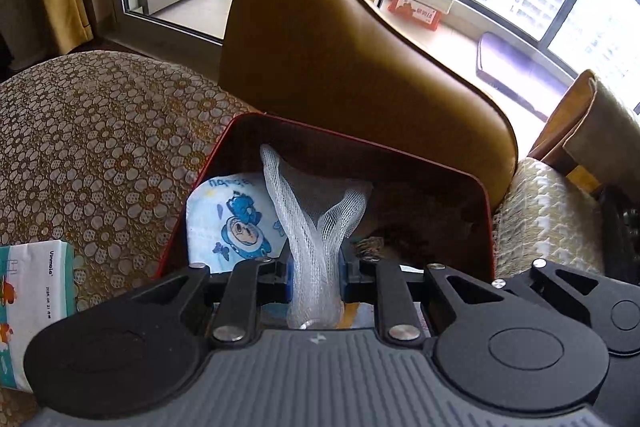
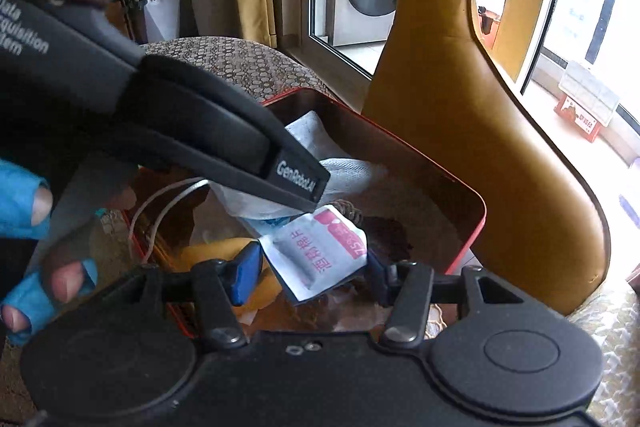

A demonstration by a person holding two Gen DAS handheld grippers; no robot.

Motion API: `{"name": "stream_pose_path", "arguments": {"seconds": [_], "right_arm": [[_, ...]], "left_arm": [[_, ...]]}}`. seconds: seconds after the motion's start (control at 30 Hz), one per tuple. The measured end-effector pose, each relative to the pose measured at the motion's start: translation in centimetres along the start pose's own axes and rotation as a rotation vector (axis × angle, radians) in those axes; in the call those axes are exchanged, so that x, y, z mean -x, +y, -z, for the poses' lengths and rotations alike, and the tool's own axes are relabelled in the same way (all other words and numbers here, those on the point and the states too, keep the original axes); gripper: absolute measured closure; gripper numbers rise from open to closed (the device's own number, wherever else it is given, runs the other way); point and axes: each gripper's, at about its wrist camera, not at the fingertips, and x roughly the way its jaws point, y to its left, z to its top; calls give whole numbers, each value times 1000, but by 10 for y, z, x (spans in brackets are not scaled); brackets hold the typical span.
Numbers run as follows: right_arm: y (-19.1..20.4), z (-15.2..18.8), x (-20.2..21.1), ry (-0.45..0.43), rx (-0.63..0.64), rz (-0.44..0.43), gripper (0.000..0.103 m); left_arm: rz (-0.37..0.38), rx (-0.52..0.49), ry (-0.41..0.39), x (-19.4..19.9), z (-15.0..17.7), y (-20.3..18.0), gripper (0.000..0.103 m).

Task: Organize soft objects
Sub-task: 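Open both tools to drop the mesh bag and sachet into the box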

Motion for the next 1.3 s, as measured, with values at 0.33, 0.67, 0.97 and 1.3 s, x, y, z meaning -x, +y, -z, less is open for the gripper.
{"name": "stream_pose_path", "arguments": {"seconds": [0.33, 0.67, 0.97, 1.3], "right_arm": [[-2, -1, -5, -1, -10, 5, 44], [2, 0, 5, -28, -14, 13, 31], [1, 7, 38, -61, -51, 0, 25], [14, 16, 86, -120, -98, -17, 23]], "left_arm": [[3, 26, -4, -2, 4, 3, 79], [18, 24, -67, 25, 5, 1, 31], [17, 1, -118, 71, 17, 8, 31], [53, 2, -188, 140, 44, 17, 31]]}}
